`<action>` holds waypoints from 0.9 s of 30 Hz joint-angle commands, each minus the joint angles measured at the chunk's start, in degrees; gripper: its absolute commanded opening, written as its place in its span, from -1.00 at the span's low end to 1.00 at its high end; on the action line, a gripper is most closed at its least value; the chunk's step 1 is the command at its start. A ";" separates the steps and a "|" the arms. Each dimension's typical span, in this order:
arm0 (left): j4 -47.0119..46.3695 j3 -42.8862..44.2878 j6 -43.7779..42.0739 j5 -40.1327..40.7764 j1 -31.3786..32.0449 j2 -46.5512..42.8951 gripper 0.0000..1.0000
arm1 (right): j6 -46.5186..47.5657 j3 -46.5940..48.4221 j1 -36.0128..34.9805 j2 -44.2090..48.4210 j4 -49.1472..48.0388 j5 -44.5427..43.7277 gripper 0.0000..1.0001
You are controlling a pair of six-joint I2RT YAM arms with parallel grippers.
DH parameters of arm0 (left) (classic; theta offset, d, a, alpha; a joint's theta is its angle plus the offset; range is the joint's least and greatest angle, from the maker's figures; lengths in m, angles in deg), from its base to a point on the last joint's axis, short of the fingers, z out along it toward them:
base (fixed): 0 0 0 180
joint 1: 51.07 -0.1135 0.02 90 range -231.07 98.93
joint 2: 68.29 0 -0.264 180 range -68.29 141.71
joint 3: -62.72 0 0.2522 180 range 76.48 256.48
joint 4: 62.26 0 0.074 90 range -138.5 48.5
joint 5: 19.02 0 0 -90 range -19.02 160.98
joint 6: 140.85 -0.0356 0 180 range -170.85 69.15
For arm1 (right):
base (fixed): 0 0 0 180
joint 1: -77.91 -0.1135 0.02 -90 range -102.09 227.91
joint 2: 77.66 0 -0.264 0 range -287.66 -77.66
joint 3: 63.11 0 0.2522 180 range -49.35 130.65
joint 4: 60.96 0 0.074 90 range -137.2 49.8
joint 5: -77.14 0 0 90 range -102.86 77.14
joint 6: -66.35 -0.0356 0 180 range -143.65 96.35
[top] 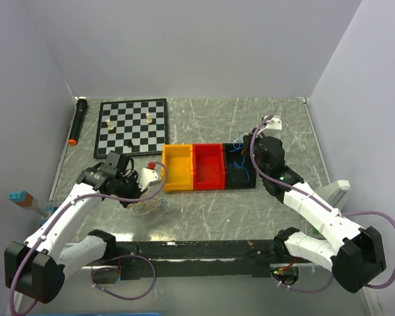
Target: Untangle the cables
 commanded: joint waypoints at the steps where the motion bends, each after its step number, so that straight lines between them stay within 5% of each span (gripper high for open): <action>1: -0.21 2.07 0.93 -2.40 -0.10 0.79 -0.99 | -4.07 0.12 -0.93 -0.56 6.11 -6.06 -1.00; 12: 0.23 2.51 1.20 -2.48 -0.10 -0.08 -0.97 | -9.52 10.66 -0.75 -16.90 16.39 -7.03 -1.00; 14: 0.23 2.51 1.28 -3.27 -0.10 -0.52 -0.96 | -9.79 12.24 -0.75 -17.96 16.83 -6.85 -0.79; 19: 0.93 3.38 0.67 -6.52 -0.10 -0.52 -0.95 | -9.18 11.99 -0.84 -13.85 14.91 -3.34 0.40; 27: 0.41 3.48 0.14 -8.81 -0.10 -0.70 -0.95 | -8.56 7.24 -0.93 -3.38 16.05 -0.70 0.46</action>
